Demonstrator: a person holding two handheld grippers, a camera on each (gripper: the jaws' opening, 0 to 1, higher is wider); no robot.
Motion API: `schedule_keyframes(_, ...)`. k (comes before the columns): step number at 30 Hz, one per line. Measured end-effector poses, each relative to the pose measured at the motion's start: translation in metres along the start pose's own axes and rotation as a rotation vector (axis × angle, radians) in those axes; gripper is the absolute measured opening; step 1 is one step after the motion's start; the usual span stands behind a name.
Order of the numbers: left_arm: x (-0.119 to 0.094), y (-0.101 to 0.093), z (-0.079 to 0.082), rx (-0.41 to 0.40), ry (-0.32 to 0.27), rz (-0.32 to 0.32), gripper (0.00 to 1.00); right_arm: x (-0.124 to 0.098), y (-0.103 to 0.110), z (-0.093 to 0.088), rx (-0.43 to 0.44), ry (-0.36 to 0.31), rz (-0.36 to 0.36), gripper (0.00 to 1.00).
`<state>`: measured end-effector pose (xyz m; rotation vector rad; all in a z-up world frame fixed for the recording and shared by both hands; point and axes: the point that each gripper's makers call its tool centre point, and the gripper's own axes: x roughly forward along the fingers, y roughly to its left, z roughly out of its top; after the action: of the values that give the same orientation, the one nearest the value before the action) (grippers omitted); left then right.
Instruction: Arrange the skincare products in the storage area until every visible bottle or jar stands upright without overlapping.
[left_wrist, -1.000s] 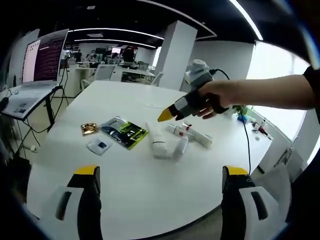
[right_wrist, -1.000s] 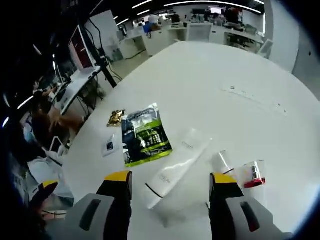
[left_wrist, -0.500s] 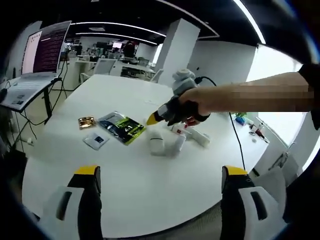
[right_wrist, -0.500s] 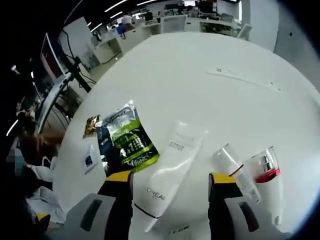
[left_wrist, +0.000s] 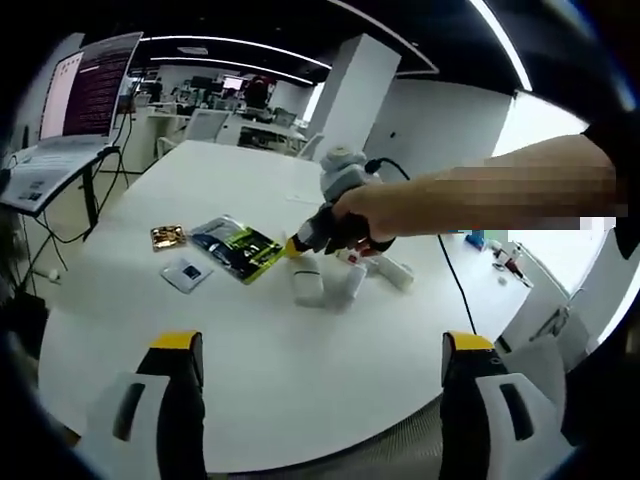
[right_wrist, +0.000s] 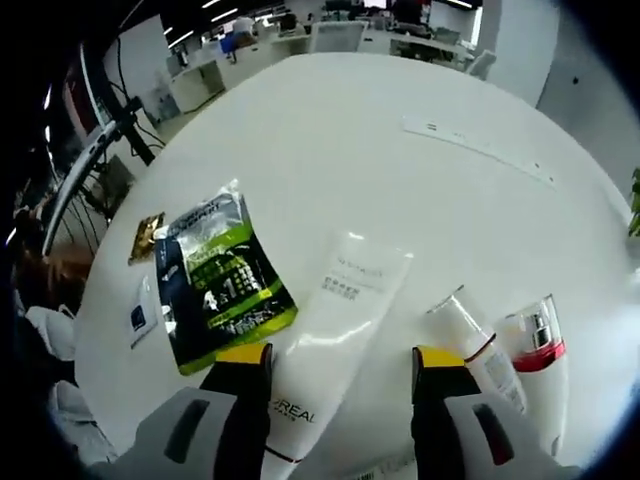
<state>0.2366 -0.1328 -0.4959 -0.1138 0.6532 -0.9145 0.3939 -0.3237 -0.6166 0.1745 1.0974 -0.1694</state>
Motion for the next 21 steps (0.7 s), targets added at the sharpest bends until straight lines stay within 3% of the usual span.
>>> schedule_keyframes(9, 0.003, -0.002, -0.002, -0.004, 0.020, -0.005, 0.92, 0.002, -0.003, 0.003, -0.069, -0.005, -0.014, 0.51)
schedule_keyframes(11, 0.004, -0.001, -0.003, -0.008, 0.025, -0.006, 0.91, 0.004, -0.004, 0.006, -0.103, -0.012, 0.000, 0.45)
schedule_keyframes(12, 0.004, -0.001, -0.003, -0.009, 0.025, -0.006, 0.91, 0.004, -0.004, 0.006, -0.113, -0.013, 0.007, 0.36)
schedule_keyframes(14, 0.004, -0.001, -0.004, -0.011, 0.028, -0.007, 0.91, 0.002, -0.008, 0.003, -0.181, -0.008, 0.016, 0.32)
schedule_keyframes(21, 0.006, -0.001, -0.004, -0.010, 0.037, -0.012, 0.91, 0.009, -0.011, 0.006, -0.198, -0.034, 0.044, 0.27)
